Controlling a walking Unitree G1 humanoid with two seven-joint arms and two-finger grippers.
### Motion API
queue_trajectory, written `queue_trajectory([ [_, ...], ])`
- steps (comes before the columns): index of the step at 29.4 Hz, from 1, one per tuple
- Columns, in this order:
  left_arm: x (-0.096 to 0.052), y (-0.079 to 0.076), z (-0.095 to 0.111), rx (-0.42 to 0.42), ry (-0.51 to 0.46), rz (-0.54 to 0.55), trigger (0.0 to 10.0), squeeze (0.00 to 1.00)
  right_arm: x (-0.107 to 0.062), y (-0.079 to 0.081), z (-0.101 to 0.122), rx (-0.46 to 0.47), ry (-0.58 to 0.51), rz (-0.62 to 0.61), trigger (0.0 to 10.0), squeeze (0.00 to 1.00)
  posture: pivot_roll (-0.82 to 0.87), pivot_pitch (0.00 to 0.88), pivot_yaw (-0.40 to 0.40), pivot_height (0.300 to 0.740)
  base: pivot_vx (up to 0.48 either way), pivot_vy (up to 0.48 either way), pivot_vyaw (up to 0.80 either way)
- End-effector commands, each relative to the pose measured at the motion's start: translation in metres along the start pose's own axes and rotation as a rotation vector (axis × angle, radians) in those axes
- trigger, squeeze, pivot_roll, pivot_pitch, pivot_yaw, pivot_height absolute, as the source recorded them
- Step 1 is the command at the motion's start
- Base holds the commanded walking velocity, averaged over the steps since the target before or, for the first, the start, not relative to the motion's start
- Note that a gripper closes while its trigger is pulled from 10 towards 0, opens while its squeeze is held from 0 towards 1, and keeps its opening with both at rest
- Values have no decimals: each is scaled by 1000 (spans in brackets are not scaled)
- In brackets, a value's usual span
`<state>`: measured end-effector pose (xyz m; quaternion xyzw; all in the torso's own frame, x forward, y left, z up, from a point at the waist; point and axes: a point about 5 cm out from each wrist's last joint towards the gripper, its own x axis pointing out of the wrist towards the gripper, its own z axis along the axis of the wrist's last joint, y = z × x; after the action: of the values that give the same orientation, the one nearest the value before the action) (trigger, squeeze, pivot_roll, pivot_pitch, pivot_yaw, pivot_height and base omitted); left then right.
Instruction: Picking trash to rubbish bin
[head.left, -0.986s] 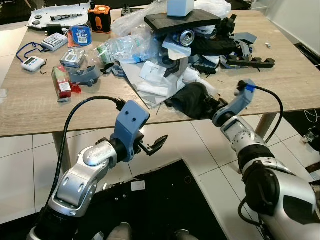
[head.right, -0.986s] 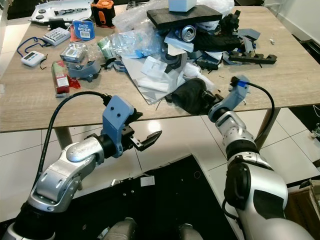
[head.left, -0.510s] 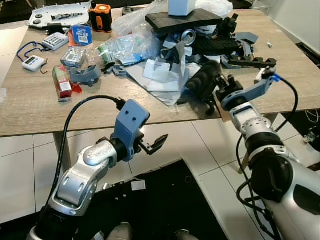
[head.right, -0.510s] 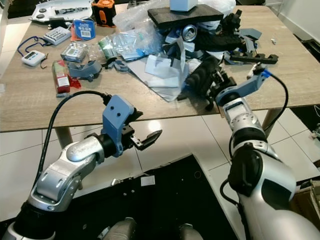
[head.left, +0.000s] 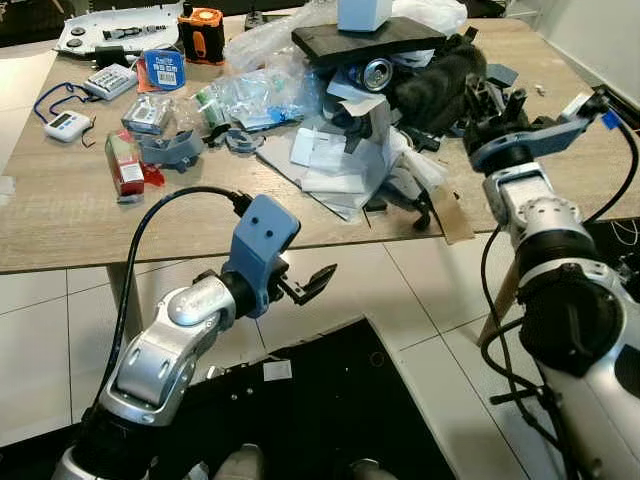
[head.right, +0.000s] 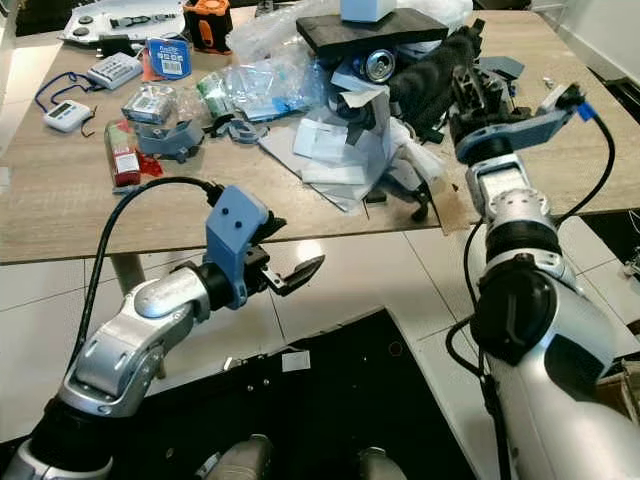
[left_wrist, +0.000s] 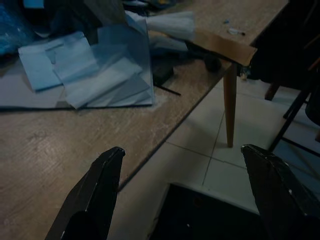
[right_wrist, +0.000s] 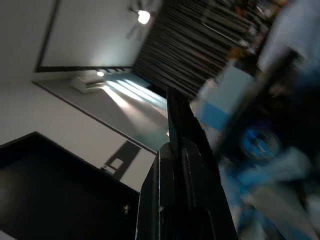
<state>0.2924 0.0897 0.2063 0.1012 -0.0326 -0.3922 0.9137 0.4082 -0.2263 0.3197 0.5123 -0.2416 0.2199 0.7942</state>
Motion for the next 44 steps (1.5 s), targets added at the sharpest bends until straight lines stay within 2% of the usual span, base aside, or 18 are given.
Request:
queue_trajectory([
  [1, 2, 0, -1, -4, -14, 17, 10000, 0, 6, 11, 18, -173, -34, 25, 0, 0, 311, 192, -33, 740, 0, 0, 0],
  [2, 2, 1, -1, -7, -21, 37, 10000, 0, 6, 12, 21, -294, -22, 16, 0, 0, 300, 185, -32, 740, 0, 0, 0],
  [3, 1, 5, -1, -11, -30, 83, 10000, 0, 8, 16, 23, -471, -4, 20, 0, 0, 300, 185, -32, 740, 0, 0, 0],
  [4, -2, 10, -2, -18, -35, 135, 10000, 0, 8, 20, 24, -550, -12, 30, 0, 0, 279, 171, -27, 740, 0, 0, 0],
  [7, -4, 15, -4, -25, -40, 190, 10000, 0, 8, 23, 26, -619, -26, 43, 0, 0, 267, 164, -24, 740, 0, 0, 0],
  [9, -11, 24, -7, -53, -52, 281, 10000, 0, 5, 29, 24, -735, -20, 79, 0, 0, 238, 144, -15, 740, 0, 0, 0],
  [10, -18, 33, -9, -74, -68, 379, 10000, 0, 0, 35, 25, -851, -32, 115, 0, 0, 199, 121, -3, 740, 0, 0, 0],
  [14, -26, 44, -10, -93, -79, 493, 10000, 0, -11, 43, 34, -955, -98, 111, 0, 0, 156, 96, 7, 740, 0, 0, 0],
  [18, -28, 48, -14, -114, -66, 538, 10000, 0, -25, 42, 37, -1047, -113, 73, 0, 0, 126, 80, 13, 740, 0, 0, 0],
  [20, -25, 46, -20, -129, -43, 566, 10000, 0, -44, 33, 37, -1105, -110, 0, 0, 0, 96, 76, 17, 740, 0, 0, 0],
  [22, -24, 45, -20, -133, -43, 569, 10000, 0, -50, 30, 36, -1116, -104, -23, 0, 0, 96, 76, 17, 740, 0, 0, 0],
  [23, -20, 39, -23, -123, -38, 548, 10000, 0, -68, 21, 33, -1167, -73, -102, 5137, 0, 83, 80, 25, 740, 0, 0, 0],
  [25, -19, 36, -24, -116, -35, 536, 10000, 0, -75, 18, 33, -1189, -64, -132, 5137, 0, 78, 77, 29, 740, 0, 0, 0],
  [26, -18, 33, -25, -119, -29, 527, 10000, 0, -82, 15, 32, -1223, -51, -170, 10000, 0, 74, 76, 32, 740, 0, 0, 0],
  [29, -17, 28, -27, -144, -30, 529, 10000, 0, -100, 3, 27, -1284, 46, -274, 10000, 0, 62, 77, 37, 740, 0, 0, 0],
  [35, -16, 24, -37, -143, 1, 583, 10000, 0, -121, 3, -4, -1414, 188, -226, 10000, 0, 19, 81, -3, 740, 0, 0, 0],
  [37, -16, 24, -38, -171, -9, 623, 10000, 0, -128, -1, -18, -1415, 261, -221, 10000, 0, 15, 84, -14, 740, 0, 0, 0],
  [44, -12, 14, -40, -188, -13, 643, 10000, 0, -140, -4, -44, -1373, 335, -238, 10000, 0, 6, 93, -50, 740, 0, 0, -389],
])
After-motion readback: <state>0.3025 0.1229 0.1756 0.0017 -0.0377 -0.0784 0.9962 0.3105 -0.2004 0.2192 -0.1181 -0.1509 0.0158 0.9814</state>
